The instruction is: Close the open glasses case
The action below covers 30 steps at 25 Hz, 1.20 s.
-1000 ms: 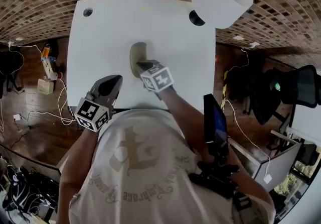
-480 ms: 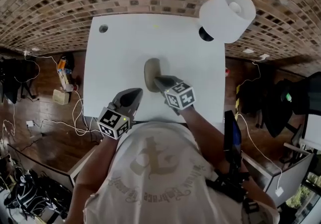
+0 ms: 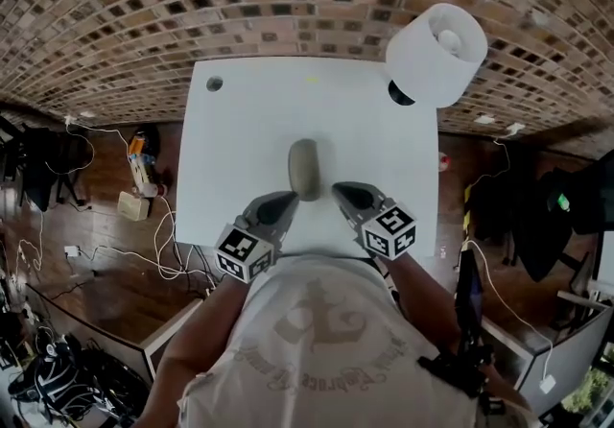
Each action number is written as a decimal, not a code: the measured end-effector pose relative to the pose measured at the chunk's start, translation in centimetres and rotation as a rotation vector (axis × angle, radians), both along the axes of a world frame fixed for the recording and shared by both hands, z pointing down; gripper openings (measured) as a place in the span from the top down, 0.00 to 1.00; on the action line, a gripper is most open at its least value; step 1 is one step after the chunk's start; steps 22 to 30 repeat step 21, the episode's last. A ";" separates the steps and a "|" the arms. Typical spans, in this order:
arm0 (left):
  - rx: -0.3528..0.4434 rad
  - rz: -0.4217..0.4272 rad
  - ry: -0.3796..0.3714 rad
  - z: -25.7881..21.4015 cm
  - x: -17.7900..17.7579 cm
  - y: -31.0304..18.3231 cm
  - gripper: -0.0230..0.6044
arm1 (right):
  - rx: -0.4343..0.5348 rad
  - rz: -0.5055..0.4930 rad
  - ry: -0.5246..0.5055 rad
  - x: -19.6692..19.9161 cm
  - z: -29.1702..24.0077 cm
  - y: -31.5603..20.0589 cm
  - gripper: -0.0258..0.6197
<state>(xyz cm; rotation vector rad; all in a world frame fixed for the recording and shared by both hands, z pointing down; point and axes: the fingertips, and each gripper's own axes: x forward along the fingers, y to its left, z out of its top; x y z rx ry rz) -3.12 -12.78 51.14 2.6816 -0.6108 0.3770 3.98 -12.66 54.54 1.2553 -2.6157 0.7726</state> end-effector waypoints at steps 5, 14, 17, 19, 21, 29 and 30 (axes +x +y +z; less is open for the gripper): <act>0.004 -0.017 0.004 0.4 0.7 0.7 0.96 | 0.033 0.008 -0.025 1.0 -1.1 0.9 0.95; -0.011 -0.031 0.007 1.6 2.0 1.9 0.96 | 0.061 -0.017 -0.032 1.3 -1.5 1.4 0.95; -0.008 -0.022 0.006 1.7 2.8 2.1 0.96 | 0.057 -0.012 -0.031 1.8 -1.3 1.8 0.95; -0.010 -0.021 0.003 1.8 3.0 2.2 0.96 | 0.051 -0.007 -0.033 2.1 -1.1 1.9 0.95; -0.012 -0.022 -0.001 1.8 3.2 2.3 0.96 | 0.046 -0.004 -0.037 2.3 -1.0 2.0 0.95; -0.012 -0.022 -0.001 1.8 3.2 2.3 0.96 | 0.046 -0.004 -0.037 2.3 -1.0 2.0 0.95; -0.012 -0.022 -0.001 1.8 3.2 2.3 0.96 | 0.046 -0.004 -0.037 2.3 -1.0 2.0 0.95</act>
